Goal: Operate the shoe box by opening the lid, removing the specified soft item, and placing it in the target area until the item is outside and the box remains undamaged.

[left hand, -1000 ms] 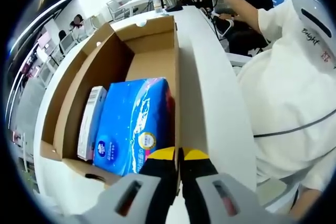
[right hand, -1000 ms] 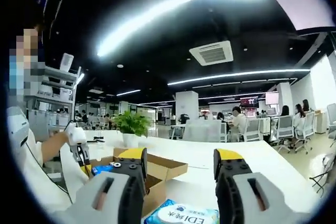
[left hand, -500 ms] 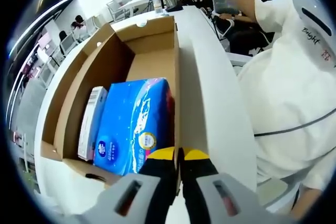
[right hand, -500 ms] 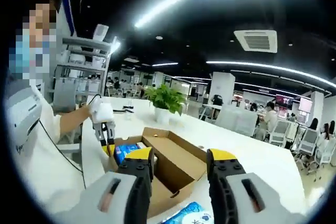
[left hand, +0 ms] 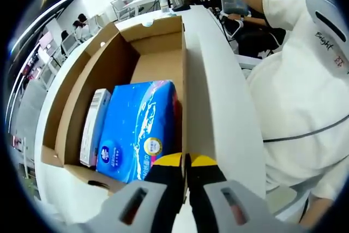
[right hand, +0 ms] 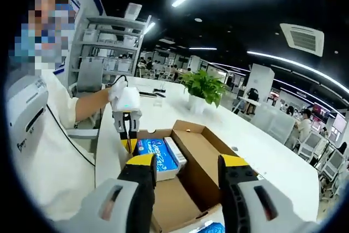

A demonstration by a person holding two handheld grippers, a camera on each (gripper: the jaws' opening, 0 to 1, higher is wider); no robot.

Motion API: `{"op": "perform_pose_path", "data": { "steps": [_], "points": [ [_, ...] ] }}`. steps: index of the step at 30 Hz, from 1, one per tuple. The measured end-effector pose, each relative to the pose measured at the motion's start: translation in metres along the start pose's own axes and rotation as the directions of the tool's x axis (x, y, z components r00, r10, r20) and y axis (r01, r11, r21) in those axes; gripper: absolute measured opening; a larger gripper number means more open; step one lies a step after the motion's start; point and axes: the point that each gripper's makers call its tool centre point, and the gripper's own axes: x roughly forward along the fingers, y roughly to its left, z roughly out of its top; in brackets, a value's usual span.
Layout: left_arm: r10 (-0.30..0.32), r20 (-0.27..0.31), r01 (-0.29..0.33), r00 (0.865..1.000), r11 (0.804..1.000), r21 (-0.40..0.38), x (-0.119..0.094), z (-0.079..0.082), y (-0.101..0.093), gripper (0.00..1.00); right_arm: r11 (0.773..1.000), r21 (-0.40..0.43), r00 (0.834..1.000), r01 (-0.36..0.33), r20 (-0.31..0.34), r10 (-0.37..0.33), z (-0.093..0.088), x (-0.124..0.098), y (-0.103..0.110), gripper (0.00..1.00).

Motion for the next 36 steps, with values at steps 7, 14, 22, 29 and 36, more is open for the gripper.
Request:
{"op": "perform_pose_path", "data": {
  "steps": [7,14,22,29,36],
  "points": [
    [0.007,0.003,-0.007,1.0,1.0,0.006,-0.001,0.001,-0.001,0.02,0.998,0.011,0.997,-0.068,-0.023,0.068,0.006,0.022,0.008,0.46],
    [-0.005,-0.005,0.005,1.0,1.0,-0.008,0.0,0.001,-0.001,0.01,0.994,-0.009,0.991,-0.107,-0.078,0.106,0.0,0.039,0.011,0.47],
    [0.008,0.0,-0.008,1.0,1.0,-0.001,0.0,0.001,-0.002,0.02,0.991,-0.033,0.987,-0.133,-0.092,0.129,-0.002,0.042,0.018,0.48],
    [0.0,-0.005,0.0,1.0,1.0,-0.004,0.001,0.002,-0.006,0.01,0.988,-0.057,0.98,-0.147,-0.141,0.138,-0.016,0.055,0.019,0.43],
    [-0.002,-0.004,0.002,1.0,1.0,-0.003,0.001,0.003,-0.007,0.01,0.979,-0.069,0.969,-0.19,-0.171,0.176,-0.017,0.068,0.027,0.4]
  ]
}}
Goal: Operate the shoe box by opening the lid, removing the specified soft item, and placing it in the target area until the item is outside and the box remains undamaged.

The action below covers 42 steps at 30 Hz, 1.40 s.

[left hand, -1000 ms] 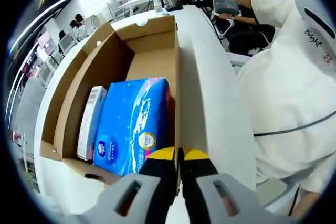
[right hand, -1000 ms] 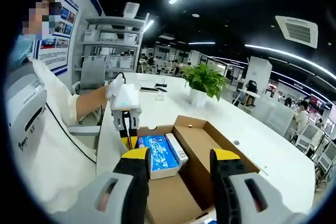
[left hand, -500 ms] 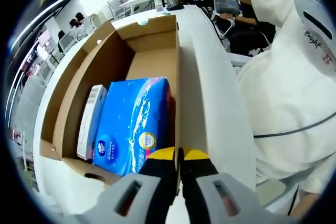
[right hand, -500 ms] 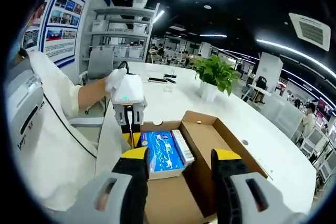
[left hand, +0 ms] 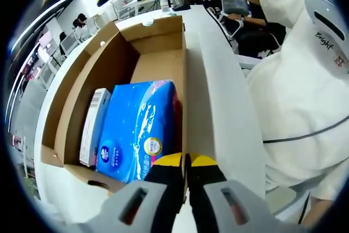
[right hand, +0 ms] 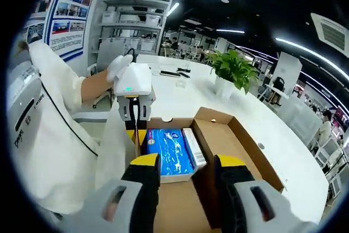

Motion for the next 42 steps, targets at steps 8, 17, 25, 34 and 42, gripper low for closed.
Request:
{"op": "perform_pose_path", "data": {
  "steps": [8,17,25,34,42],
  "points": [
    [0.002,0.001,-0.002,1.0,1.0,0.001,0.0,0.001,-0.003,0.01,0.998,-0.051,0.998,-0.039,-0.049,0.037,-0.004,0.019,0.01,0.44],
    [0.0,0.002,0.0,1.0,1.0,0.002,0.0,0.001,-0.004,0.01,0.996,-0.042,0.994,-0.084,-0.069,0.081,-0.006,0.036,0.017,0.49],
    [-0.001,0.003,0.001,1.0,1.0,0.002,0.0,0.001,-0.001,0.01,0.991,-0.09,0.987,-0.101,-0.13,0.089,-0.015,0.049,0.02,0.55],
    [0.001,0.003,-0.001,1.0,1.0,0.001,-0.001,0.001,0.0,0.01,0.986,-0.109,0.977,-0.127,-0.183,0.106,-0.032,0.068,0.021,0.56],
    [-0.001,0.002,0.001,1.0,1.0,0.0,0.0,0.0,0.0,0.01,0.973,-0.115,0.963,-0.199,-0.209,0.172,-0.043,0.083,0.037,0.61]
  ]
}}
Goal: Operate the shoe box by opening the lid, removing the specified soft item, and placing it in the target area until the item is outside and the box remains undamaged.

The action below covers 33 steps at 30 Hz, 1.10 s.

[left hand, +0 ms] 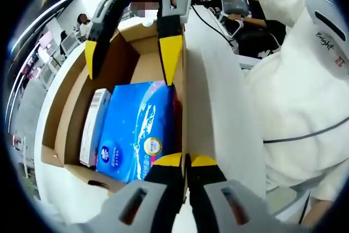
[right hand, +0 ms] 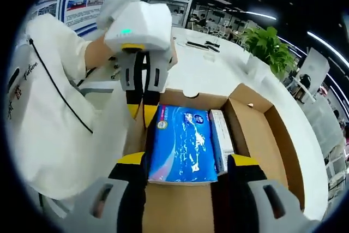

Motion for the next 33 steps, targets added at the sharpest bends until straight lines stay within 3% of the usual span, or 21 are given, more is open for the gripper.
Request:
{"op": "perform_pose_path", "data": {
  "steps": [4,9,24,33],
  "points": [
    [0.004,0.003,-0.004,1.0,1.0,0.002,0.0,0.0,0.0,0.02,1.0,0.005,1.0,-0.028,-0.006,0.028,-0.003,0.006,-0.002,0.61],
    [0.002,0.002,-0.002,1.0,1.0,0.001,0.0,0.0,0.0,0.01,0.998,-0.002,0.998,-0.064,0.019,0.064,0.007,0.006,0.007,0.62],
    [0.005,0.008,-0.005,1.0,1.0,0.004,0.0,0.0,0.002,0.02,0.997,-0.005,0.997,-0.077,-0.019,0.077,-0.003,0.025,0.01,0.6],
    [0.001,0.009,-0.001,1.0,1.0,0.004,0.0,-0.002,0.005,0.01,0.991,0.086,0.994,-0.106,-0.027,0.109,-0.015,0.035,0.008,0.62]
  ]
}}
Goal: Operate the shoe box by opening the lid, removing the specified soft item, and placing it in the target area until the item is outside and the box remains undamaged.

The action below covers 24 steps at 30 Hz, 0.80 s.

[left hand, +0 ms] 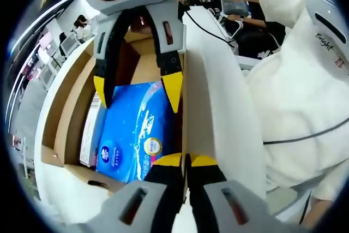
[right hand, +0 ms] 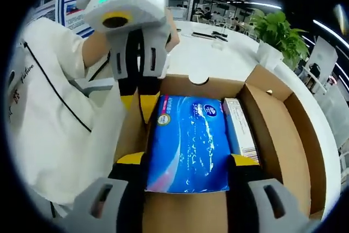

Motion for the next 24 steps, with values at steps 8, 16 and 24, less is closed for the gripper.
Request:
{"op": "perform_pose_path", "data": {
  "steps": [8,16,24],
  "points": [
    [0.001,-0.002,-0.001,1.0,1.0,0.001,0.0,-0.0006,0.0013,0.02,0.999,-0.039,1.0,-0.012,-0.03,0.011,-0.0006,0.0035,-0.0012,0.62],
    [0.002,-0.002,-0.002,1.0,1.0,0.005,0.0001,-0.0004,0.0008,0.02,0.995,-0.096,0.999,-0.004,0.036,0.007,0.0053,0.0006,-0.0018,0.6],
    [0.001,0.001,-0.001,1.0,1.0,-0.001,-0.0001,0.0,0.0005,0.02,0.995,-0.097,1.0,-0.023,-0.02,0.021,0.0068,0.0035,0.003,0.61]
  ]
}}
